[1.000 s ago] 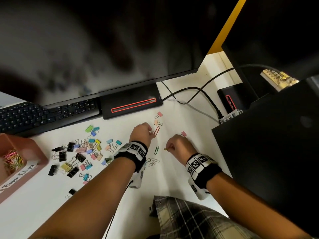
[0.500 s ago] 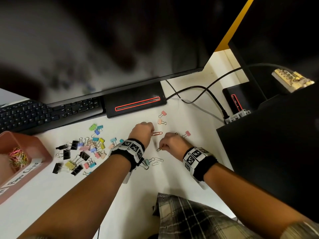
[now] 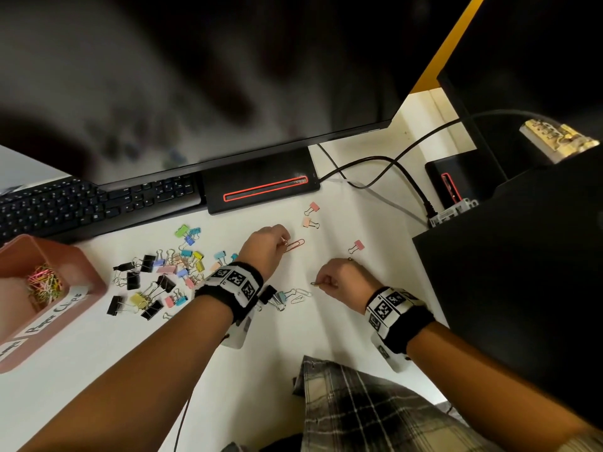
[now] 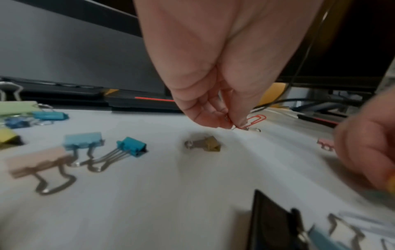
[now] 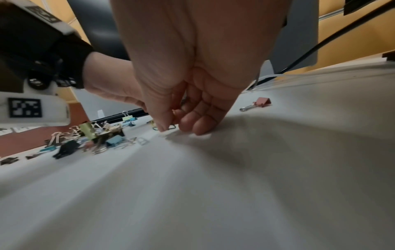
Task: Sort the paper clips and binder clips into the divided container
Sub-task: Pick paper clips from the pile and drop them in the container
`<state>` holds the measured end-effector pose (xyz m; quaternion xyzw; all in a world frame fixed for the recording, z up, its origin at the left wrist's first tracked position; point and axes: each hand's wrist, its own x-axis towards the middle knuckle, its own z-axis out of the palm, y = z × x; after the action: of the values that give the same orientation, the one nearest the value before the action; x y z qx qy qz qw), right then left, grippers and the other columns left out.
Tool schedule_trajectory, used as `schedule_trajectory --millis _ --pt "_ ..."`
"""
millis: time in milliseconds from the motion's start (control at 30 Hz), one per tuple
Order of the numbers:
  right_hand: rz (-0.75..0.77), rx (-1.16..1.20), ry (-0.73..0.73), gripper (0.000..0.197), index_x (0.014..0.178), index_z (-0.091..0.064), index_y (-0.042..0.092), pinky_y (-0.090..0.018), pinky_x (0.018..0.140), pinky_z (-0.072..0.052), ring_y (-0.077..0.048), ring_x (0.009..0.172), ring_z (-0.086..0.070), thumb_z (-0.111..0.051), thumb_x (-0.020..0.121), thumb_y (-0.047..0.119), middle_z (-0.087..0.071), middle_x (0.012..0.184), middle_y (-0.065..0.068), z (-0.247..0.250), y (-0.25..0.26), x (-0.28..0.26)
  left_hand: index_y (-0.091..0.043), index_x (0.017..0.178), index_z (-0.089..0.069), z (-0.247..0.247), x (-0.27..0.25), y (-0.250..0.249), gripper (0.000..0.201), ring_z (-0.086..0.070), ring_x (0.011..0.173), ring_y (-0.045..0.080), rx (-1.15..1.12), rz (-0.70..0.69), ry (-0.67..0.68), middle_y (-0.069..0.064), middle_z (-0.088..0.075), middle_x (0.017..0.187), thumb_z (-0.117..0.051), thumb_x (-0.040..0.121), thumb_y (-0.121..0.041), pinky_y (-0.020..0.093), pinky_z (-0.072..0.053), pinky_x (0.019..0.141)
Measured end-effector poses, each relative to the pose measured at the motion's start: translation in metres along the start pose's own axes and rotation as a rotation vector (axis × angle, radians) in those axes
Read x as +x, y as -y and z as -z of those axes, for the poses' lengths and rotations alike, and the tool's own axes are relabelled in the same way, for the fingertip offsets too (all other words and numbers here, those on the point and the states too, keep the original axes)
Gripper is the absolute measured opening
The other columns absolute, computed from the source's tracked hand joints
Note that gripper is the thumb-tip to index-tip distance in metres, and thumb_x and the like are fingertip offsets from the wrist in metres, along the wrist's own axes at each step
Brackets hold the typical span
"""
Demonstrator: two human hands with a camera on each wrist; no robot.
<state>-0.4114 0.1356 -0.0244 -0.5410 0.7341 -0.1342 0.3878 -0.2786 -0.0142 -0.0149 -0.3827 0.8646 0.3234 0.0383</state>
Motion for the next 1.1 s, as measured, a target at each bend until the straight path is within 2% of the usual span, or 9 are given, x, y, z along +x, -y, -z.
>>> schedule_trajectory --millis 100,267,367,467,667,833,1000,1100 --pt "0.091 0.004 -0.029 0.008 0.085 -0.071 0.011 -0.029 0.084 -0.045 -0.021 0.085 -0.059 -0.065 0.080 0.013 -0.063 0.094 -0.007 -0.012 0.009 -0.007 -0.011 0.106 -0.061 0.008 -0.005 0.005 0.021 -0.060 0.094 0.025 -0.041 0.028 -0.026 0.012 -0.066 0.102 -0.052 0.088 -0.006 0.024 -0.041 0.080" --pt "0.144 -0.125 -0.068 0.009 0.082 -0.072 0.012 -0.041 0.097 -0.038 -0.030 0.095 -0.055 -0.064 0.080 0.016 -0.058 0.118 -0.007 -0.034 0.027 -0.005 -0.011 0.105 -0.063 0.018 -0.010 0.009 0.022 -0.059 0.091 0.022 -0.022 0.045 -0.026 0.011 -0.066 0.102 -0.052 0.087 -0.006 0.022 -0.041 0.077" --pt "0.118 -0.153 -0.077 0.009 0.084 -0.070 0.009 -0.046 0.093 -0.041 -0.034 0.090 -0.056 -0.062 0.081 0.013 -0.063 0.105 -0.011 -0.042 0.032 0.000 -0.011 0.101 -0.065 0.025 -0.017 0.011 0.017 -0.057 0.086 0.019 -0.027 0.060 -0.047 0.009 -0.067 0.099 -0.054 0.088 -0.009 0.021 -0.039 0.075" --pt "0.092 -0.099 -0.069 0.010 0.087 -0.068 0.005 -0.042 0.089 -0.043 -0.035 0.089 -0.059 -0.059 0.083 0.009 -0.067 0.095 -0.016 -0.041 0.032 0.005 -0.011 0.099 -0.066 0.030 -0.025 0.015 0.016 -0.060 0.087 0.021 -0.031 0.072 -0.063 0.009 -0.068 0.097 -0.056 0.086 -0.009 0.021 -0.040 0.075" --pt "0.010 -0.072 -0.007 0.014 0.098 -0.064 0.009 -0.031 0.083 -0.044 -0.028 0.091 -0.061 -0.055 0.088 0.014 -0.068 0.099 -0.011 -0.028 0.041 0.005 -0.010 0.100 -0.066 0.044 -0.043 0.026 0.016 -0.061 0.088 0.021 -0.074 0.118 -0.120 0.008 -0.069 0.098 -0.056 0.087 -0.010 0.021 -0.041 0.075" --pt "-0.047 -0.032 -0.008 0.015 0.100 -0.064 0.009 -0.035 0.085 -0.050 -0.027 0.092 -0.064 -0.057 0.086 0.013 -0.069 0.100 -0.010 -0.029 0.046 0.000 -0.011 0.100 -0.066 0.060 -0.063 0.043 0.015 -0.057 0.081 0.013 -0.107 0.164 -0.204 0.006 -0.069 0.095 -0.058 0.087 -0.011 0.020 -0.041 0.075" --pt "-0.117 0.100 -0.094 0.023 0.104 -0.056 0.010 -0.034 0.081 -0.052 -0.025 0.084 -0.063 -0.062 0.082 0.008 -0.064 0.083 -0.004 -0.034 0.048 -0.004 -0.011 0.098 -0.066 0.071 -0.090 0.067 0.014 -0.060 0.079 0.014 -0.221 0.226 -0.274 0.005 -0.069 0.090 -0.060 0.086 -0.009 0.021 -0.045 0.075" --pt "-0.132 0.048 -0.075 0.018 0.101 -0.065 0.008 -0.032 0.084 -0.051 -0.026 0.090 -0.064 -0.061 0.084 0.009 -0.070 0.093 -0.010 -0.035 0.050 -0.001 -0.009 0.100 -0.066 0.071 -0.107 0.082 0.015 -0.063 0.081 0.017 -0.267 0.240 -0.284 0.005 -0.069 0.092 -0.060 0.086 -0.008 0.026 -0.051 0.078"
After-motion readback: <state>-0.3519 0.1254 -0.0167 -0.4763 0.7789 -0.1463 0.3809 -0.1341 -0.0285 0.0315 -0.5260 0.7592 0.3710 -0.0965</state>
